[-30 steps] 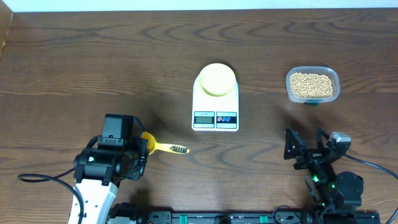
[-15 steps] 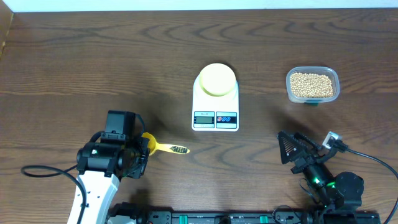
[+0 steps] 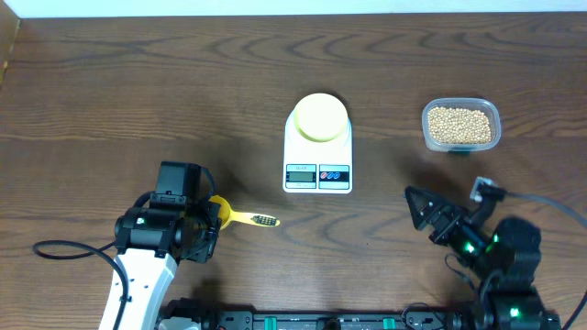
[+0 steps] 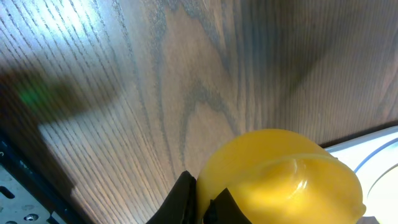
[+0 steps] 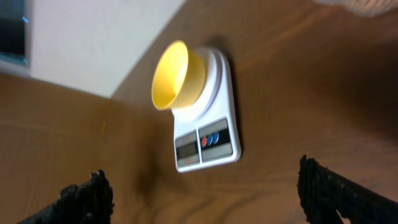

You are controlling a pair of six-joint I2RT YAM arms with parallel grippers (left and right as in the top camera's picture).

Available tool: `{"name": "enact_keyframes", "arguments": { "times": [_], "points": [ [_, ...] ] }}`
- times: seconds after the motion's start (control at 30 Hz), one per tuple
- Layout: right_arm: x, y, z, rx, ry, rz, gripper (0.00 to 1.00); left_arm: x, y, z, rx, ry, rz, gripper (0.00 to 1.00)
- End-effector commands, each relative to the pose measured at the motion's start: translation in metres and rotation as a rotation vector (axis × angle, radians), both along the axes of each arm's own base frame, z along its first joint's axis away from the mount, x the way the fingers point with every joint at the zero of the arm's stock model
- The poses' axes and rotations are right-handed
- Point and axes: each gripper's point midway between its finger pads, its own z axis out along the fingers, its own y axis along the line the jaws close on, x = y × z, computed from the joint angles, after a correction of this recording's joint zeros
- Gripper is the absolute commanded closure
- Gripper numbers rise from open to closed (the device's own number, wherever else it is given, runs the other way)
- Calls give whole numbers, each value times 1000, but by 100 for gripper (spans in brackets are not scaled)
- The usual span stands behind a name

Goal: Scoop item into bowl and weigh 50g on scale
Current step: 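Move the right gripper toward the scoop handle held by the left gripper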

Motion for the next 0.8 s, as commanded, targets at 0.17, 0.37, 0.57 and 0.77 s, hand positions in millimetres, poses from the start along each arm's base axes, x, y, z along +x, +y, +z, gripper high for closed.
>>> {"name": "enact_keyframes", "arguments": {
  "times": [0.17, 0.37, 0.57, 0.77],
  "points": [
    [5, 39, 21, 86, 115, 280, 2, 2, 1, 2, 2, -2, 18, 93],
    [4, 46, -1, 133, 242, 318, 1, 5, 1, 3, -3, -15, 18, 93],
    [0, 53, -6, 136, 264, 358, 1, 4, -4, 3, -34, -11, 33, 93],
    [-7, 67, -4, 129, 254, 420, 1, 5, -4, 3, -34, -11, 33, 93]
  ]
}}
